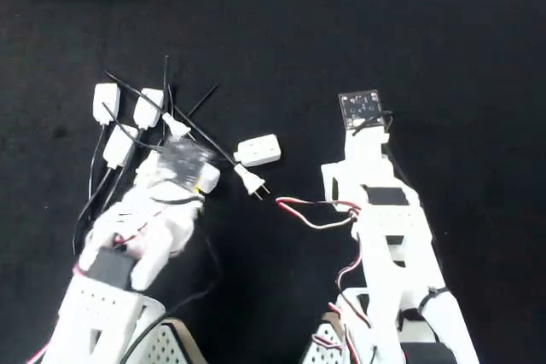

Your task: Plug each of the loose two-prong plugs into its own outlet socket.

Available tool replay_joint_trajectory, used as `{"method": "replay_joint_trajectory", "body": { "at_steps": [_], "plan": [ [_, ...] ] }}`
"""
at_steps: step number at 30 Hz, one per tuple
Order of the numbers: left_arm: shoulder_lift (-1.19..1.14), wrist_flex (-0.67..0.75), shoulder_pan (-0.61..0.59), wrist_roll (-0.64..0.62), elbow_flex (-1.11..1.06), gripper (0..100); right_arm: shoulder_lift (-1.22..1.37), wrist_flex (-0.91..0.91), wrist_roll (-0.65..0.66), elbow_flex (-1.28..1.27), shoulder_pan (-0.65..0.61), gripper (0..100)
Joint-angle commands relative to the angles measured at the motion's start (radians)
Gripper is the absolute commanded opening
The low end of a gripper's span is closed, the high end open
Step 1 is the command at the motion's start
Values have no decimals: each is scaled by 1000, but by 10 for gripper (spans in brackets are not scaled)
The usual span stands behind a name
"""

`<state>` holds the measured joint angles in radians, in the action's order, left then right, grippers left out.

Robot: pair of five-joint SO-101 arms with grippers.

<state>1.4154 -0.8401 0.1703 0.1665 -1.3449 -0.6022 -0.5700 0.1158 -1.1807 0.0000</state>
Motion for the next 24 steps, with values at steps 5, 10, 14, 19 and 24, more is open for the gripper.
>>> {"method": "replay_joint_trajectory", "body": {
  "at_steps": [5, 10, 14, 19, 24],
  "plan": [
    [-161, 84, -108, -173, 128, 270, -27, 17, 3, 4, 14, 13],
    [-514, 77, -111, -373, 320, 280, -27, 17, 3, 4, 14, 13],
    [-770, 74, -111, -620, 414, 340, -27, 17, 3, 4, 18, 13],
    [-1028, 75, -113, -767, 518, 353, -27, 17, 3, 4, 18, 13],
    [-1231, 75, -143, -876, 628, 353, -27, 17, 3, 4, 18, 13]
  ]
}}
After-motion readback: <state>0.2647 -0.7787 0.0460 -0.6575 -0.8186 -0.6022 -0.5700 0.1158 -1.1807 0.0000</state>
